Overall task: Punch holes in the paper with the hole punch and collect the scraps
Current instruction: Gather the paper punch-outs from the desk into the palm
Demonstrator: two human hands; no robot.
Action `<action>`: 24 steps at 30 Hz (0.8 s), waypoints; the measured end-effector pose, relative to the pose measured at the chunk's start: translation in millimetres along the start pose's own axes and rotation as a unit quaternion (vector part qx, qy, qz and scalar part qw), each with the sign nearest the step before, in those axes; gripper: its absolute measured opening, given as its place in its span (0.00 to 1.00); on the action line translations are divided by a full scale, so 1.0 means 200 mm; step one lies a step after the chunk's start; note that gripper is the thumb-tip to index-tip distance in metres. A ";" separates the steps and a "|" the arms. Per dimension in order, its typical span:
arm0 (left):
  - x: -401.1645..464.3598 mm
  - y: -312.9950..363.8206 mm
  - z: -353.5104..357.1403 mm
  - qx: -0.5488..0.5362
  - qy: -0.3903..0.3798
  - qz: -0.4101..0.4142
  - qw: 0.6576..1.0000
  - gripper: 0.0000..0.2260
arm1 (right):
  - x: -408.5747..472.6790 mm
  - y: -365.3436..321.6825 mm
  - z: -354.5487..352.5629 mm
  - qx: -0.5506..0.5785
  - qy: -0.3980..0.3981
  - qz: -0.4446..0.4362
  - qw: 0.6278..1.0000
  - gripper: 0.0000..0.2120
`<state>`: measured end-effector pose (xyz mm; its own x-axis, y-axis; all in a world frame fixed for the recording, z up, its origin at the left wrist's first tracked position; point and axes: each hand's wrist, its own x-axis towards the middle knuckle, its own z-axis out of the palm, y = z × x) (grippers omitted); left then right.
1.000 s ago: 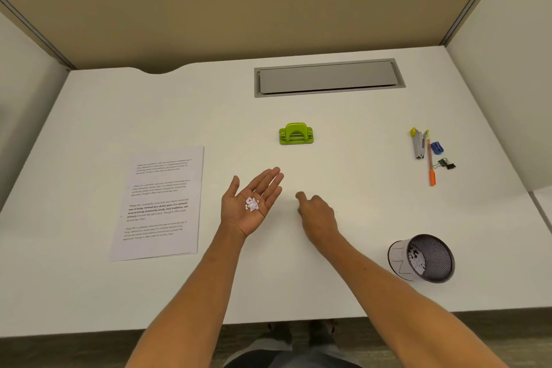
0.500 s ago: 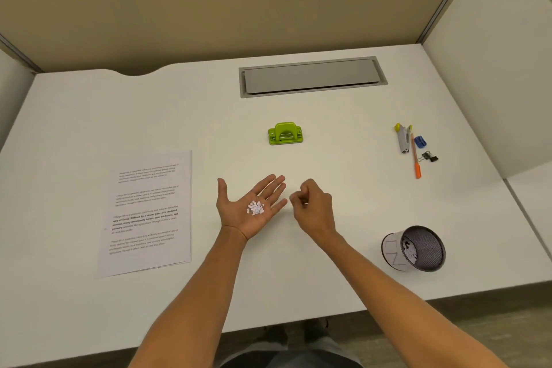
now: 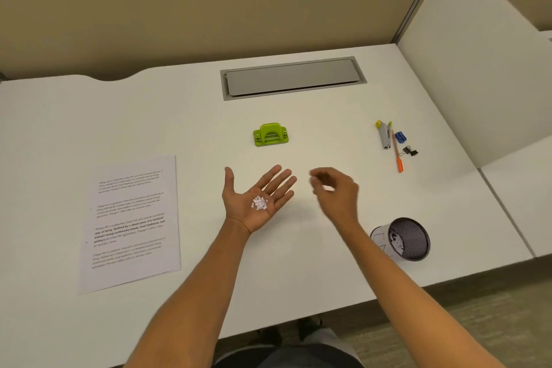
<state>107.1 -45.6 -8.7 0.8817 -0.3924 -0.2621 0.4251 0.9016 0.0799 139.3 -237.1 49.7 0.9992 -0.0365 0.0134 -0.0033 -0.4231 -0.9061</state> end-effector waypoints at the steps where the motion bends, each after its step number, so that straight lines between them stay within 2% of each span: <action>1: -0.01 0.01 -0.01 -0.001 0.003 0.005 1.000 0.47 | 0.01 0.06 -0.04 -0.010 0.021 0.034 0.999 0.06; 5: -0.04 0.04 -0.07 -0.005 0.028 0.031 0.999 0.47 | -0.06 0.27 -0.08 -0.098 0.020 0.119 0.988 0.08; 9: -0.08 0.05 -0.11 -0.010 0.035 0.052 0.998 0.47 | -0.12 0.36 -0.02 -0.144 0.007 0.135 0.980 0.10; 12: -0.10 0.05 -0.12 -0.007 0.045 0.068 0.997 0.47 | -0.14 0.39 0.05 -0.225 -0.044 0.094 0.969 0.12; 16: -0.14 0.03 -0.13 -0.006 0.060 0.082 0.995 0.47 | -0.15 0.41 0.12 -0.342 -0.114 0.026 0.933 0.15; 20: -0.16 0.00 -0.13 -0.008 0.070 0.086 0.994 0.47 | -0.17 0.38 0.17 -0.381 -0.188 -0.043 0.904 0.13; 24: -0.16 -0.04 -0.12 -0.008 0.068 0.087 0.994 0.47 | -0.15 0.31 0.21 -0.403 -0.225 -0.087 0.883 0.12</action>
<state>70.0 -35.9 -24.9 0.9056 -0.2030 -0.3725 0.2641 0.9569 0.1206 111.7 -224.4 -24.4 0.9006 0.3800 -0.2111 0.3076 -0.9002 -0.3082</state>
